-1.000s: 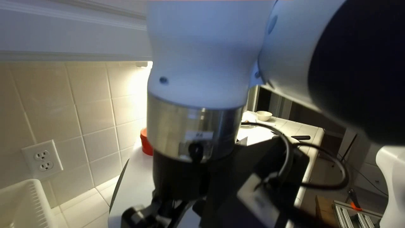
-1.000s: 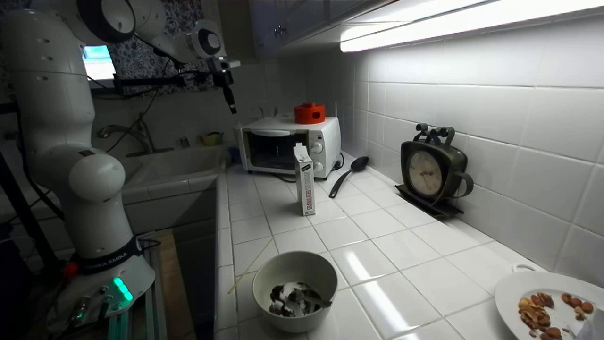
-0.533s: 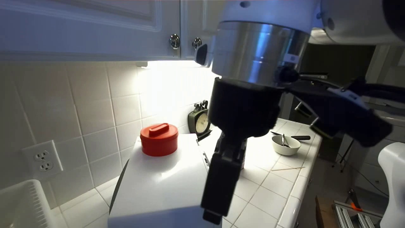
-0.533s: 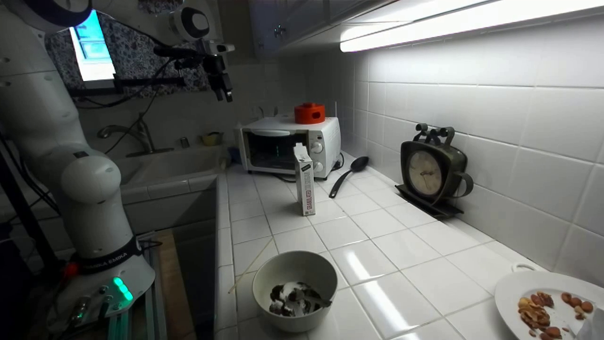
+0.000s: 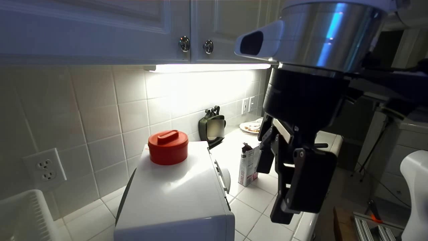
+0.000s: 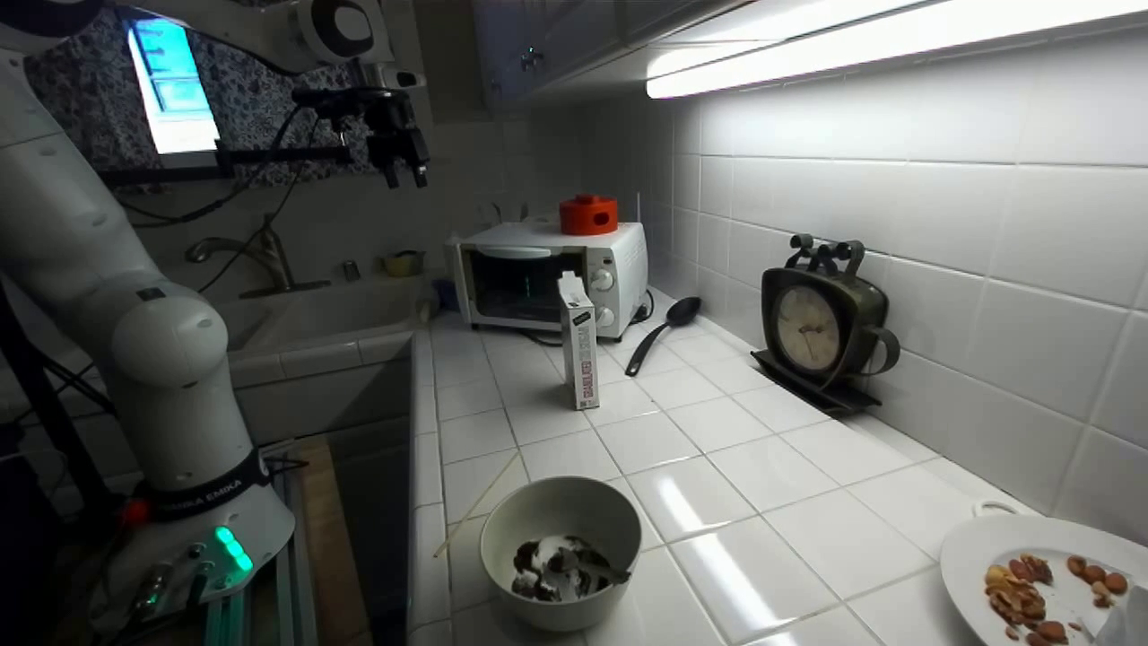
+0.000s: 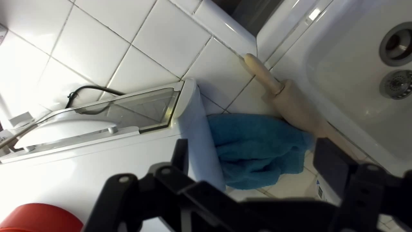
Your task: Pull the oven to the left
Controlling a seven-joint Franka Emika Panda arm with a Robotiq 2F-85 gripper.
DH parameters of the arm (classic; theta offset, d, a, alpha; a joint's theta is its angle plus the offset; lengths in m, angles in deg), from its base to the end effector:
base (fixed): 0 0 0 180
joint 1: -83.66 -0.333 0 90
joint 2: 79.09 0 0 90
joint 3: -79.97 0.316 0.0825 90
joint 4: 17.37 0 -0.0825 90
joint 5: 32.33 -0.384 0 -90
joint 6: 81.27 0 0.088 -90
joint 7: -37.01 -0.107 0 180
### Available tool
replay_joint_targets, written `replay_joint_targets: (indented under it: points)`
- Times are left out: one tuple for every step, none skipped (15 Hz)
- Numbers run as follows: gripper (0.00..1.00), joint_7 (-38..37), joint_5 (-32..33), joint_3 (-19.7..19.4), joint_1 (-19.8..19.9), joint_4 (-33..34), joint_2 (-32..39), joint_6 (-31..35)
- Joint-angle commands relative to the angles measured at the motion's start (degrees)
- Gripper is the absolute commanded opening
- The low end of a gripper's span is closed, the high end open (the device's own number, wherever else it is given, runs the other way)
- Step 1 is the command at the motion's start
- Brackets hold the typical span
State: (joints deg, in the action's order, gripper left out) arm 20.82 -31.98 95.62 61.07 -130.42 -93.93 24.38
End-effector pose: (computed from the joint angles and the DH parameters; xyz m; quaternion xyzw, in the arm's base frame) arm 0.3803 0.3160 0.5866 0.9794 0.1892 0.0707 0.0061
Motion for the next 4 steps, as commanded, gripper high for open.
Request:
replay_joint_targets:
  points:
    - [1.00, 0.5, -0.6, 2.0, 2.3, 0.2, 0.0, -0.2]
    - [1.00, 0.6, -0.6, 2.0, 2.3, 0.1, 0.0, -0.2]
    - [1.00, 0.7, -0.6, 2.0, 2.3, 0.0, 0.0, -0.2]
    - [1.00, 0.7, -0.6, 2.0, 2.3, -0.1, 0.0, -0.2]
